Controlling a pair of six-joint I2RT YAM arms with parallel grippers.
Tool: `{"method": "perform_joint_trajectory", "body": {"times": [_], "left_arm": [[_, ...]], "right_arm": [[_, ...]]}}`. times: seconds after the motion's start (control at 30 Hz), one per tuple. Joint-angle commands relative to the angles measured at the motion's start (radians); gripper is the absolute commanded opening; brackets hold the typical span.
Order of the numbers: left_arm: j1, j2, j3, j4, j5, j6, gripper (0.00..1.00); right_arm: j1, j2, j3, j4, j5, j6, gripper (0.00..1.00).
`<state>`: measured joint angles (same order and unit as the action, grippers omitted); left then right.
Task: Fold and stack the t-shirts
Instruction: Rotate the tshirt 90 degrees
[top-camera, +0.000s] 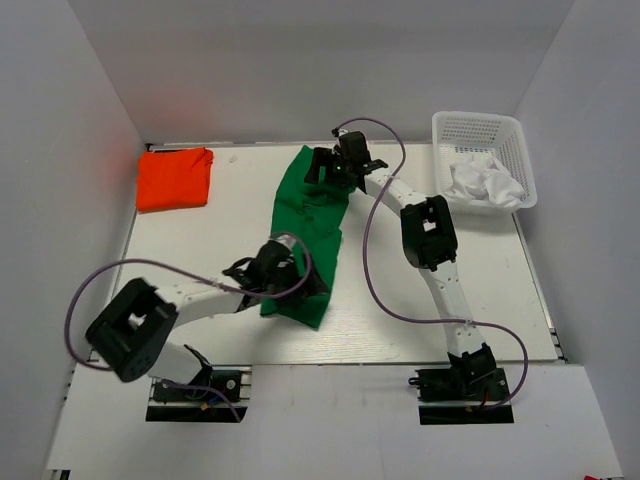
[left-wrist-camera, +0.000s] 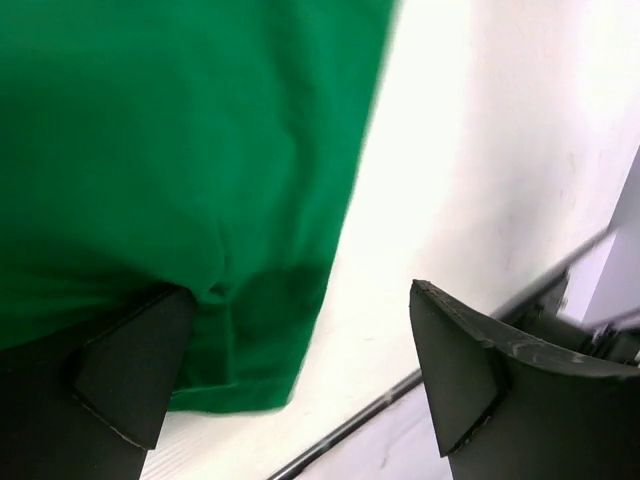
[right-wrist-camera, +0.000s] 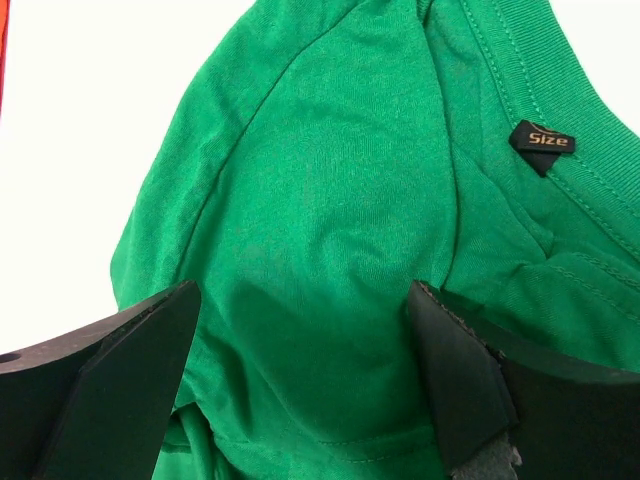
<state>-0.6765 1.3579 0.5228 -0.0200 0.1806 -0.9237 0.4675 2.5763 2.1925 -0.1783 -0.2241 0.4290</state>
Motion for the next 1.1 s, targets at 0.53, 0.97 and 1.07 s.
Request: {"method": "perform_joint_trajectory", "body": {"times": [0.53, 0.97, 1.07], "left_arm": [[-0.440, 0.219, 0.198, -0.322, -0.144, 0.062, 1.00], [-0.445, -0.025, 0.370, -0.560, -0.482, 0.139, 1.00], [-0.425, -0.139, 0.303, -0.639, -0.626, 0.010, 1.00]], "right_arm": [[-0.079, 0.031, -0.008, 0.108, 0.034, -0.058, 0.90], [-0.089, -0.312, -0.179, 0.054, 0.031, -0.216, 0.90], [-0.086, -0.468, -0.315, 0.060, 0.097, -0.181, 0.90]]}}
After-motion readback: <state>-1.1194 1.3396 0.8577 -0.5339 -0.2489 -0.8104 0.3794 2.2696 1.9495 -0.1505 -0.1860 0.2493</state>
